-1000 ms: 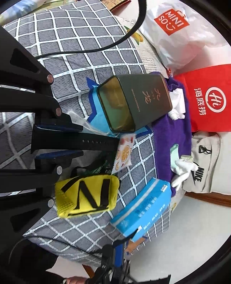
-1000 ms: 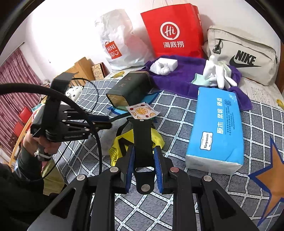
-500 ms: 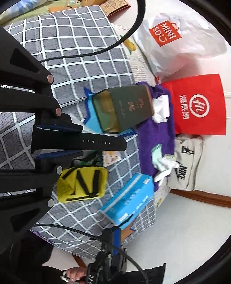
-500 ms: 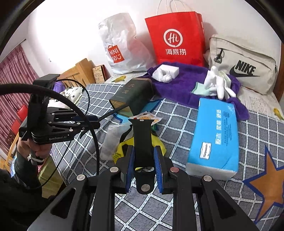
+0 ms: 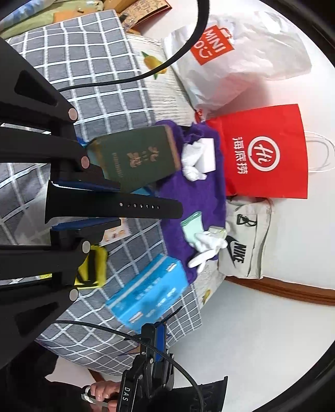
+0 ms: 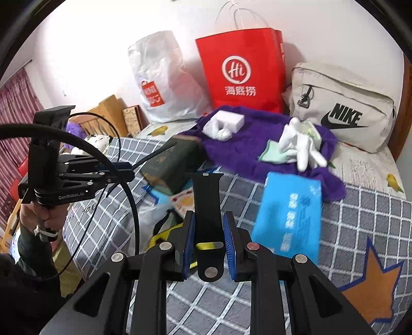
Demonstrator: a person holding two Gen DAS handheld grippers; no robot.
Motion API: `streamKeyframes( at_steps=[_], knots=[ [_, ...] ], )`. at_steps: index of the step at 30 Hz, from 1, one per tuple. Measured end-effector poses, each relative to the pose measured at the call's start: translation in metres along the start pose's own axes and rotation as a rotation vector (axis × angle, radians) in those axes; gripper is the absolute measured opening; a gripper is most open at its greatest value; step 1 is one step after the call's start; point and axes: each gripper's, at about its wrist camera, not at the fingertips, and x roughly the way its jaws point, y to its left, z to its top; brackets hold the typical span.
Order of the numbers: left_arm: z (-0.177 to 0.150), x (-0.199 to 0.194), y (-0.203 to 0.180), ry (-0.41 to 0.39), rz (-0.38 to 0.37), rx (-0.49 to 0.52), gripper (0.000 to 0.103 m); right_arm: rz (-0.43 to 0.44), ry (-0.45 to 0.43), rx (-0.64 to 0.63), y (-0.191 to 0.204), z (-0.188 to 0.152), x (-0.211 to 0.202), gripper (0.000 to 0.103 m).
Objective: Organize soft objects
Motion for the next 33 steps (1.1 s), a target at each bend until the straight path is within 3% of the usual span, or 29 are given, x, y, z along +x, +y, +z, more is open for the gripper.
streamKeyframes(
  at_steps=[13,26,33],
  knots=[
    [0.064,0.040,0.021,-0.013,0.013,-0.007,0.020,-0.052,-0.046,0.044,-0.053,0.063,0.026,0.022],
    [0.129,0.082,0.039,-0.021,0.017,-0.015,0.019,-0.088,-0.050,0.089,-0.101,0.126,0.078,0.022],
    [0.146,0.112,0.052,-0.021,0.008,-0.043,0.020,-0.096,-0.033,0.153,-0.126,0.145,0.099,0.022]
  ],
)
